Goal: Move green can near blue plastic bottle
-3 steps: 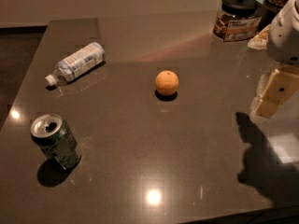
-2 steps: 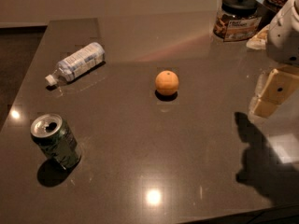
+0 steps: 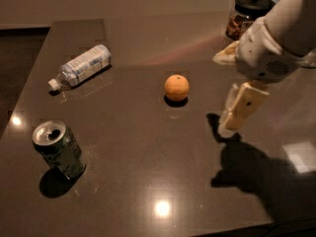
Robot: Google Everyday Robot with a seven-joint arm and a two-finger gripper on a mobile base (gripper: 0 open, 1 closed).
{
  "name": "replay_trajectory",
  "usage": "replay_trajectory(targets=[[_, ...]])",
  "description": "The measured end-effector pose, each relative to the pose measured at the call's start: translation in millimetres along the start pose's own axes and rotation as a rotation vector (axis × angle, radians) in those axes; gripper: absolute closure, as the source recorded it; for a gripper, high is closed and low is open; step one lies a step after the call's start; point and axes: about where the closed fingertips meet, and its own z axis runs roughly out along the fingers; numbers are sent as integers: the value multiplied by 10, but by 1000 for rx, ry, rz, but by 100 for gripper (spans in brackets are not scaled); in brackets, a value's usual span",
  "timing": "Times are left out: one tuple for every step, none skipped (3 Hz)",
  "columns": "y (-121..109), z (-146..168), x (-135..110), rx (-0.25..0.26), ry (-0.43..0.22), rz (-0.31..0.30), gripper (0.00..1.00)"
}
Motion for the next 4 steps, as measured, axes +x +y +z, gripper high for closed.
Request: replay_trajectory(targets=[[132,451,-629,-100,-205,-61,0],[302,723,-1294,-173,-401,-113,0],[366,725,-1503,-190,-458,-124,0],[363,726,-1489,-188,-452,-125,0]])
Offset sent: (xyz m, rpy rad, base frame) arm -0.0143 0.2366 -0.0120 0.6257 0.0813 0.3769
